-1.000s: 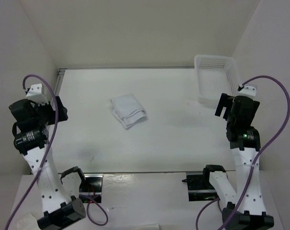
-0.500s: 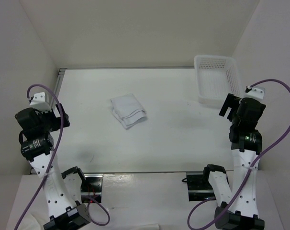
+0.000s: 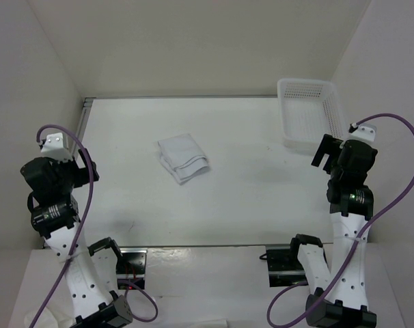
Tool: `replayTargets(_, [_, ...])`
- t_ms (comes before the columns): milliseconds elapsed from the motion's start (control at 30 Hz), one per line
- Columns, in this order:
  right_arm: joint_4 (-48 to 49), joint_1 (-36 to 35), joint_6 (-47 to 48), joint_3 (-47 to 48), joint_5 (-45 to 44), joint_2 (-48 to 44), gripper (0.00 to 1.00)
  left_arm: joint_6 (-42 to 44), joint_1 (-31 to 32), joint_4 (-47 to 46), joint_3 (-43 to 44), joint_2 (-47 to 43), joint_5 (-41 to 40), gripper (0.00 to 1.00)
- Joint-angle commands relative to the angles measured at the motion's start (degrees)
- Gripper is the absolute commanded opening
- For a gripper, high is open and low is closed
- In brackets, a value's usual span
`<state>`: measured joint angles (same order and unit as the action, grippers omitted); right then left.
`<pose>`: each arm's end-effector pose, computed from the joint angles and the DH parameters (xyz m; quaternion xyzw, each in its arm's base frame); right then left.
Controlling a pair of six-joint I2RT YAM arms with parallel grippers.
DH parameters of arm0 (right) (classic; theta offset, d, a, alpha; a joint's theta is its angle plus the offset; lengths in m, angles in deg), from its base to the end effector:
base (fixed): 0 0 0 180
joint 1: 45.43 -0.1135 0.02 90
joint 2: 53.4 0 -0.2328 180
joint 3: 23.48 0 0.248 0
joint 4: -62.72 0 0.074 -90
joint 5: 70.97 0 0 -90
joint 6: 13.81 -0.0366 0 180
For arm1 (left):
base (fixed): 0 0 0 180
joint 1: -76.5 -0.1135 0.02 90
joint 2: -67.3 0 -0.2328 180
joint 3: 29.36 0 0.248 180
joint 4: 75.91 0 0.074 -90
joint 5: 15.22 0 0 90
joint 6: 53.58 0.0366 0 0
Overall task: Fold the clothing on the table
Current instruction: Fold the skirt
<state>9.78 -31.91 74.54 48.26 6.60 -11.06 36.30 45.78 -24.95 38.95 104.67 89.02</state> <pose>0.1582 -0.0461 0.3482 0.1686 0.8165 -0.1464 0.5325 0.1340 0.0692 0.3448 -0.1476 0.8026 0.0522 0.5756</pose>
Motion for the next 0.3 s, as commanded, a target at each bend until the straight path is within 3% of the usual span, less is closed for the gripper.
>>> replayTargets(0, [3.0, 0.6, 0.1, 0.0, 0.4, -0.8, 0.99, 0.6, -0.4, -2.4, 0.0, -0.7, 0.0, 0.99])
replayTargets(267, [3.0, 0.6, 0.6, 0.0, 1.5, -0.8, 0.99, 0.6, -0.4, -2.4, 0.0, -1.2, 0.0, 0.99])
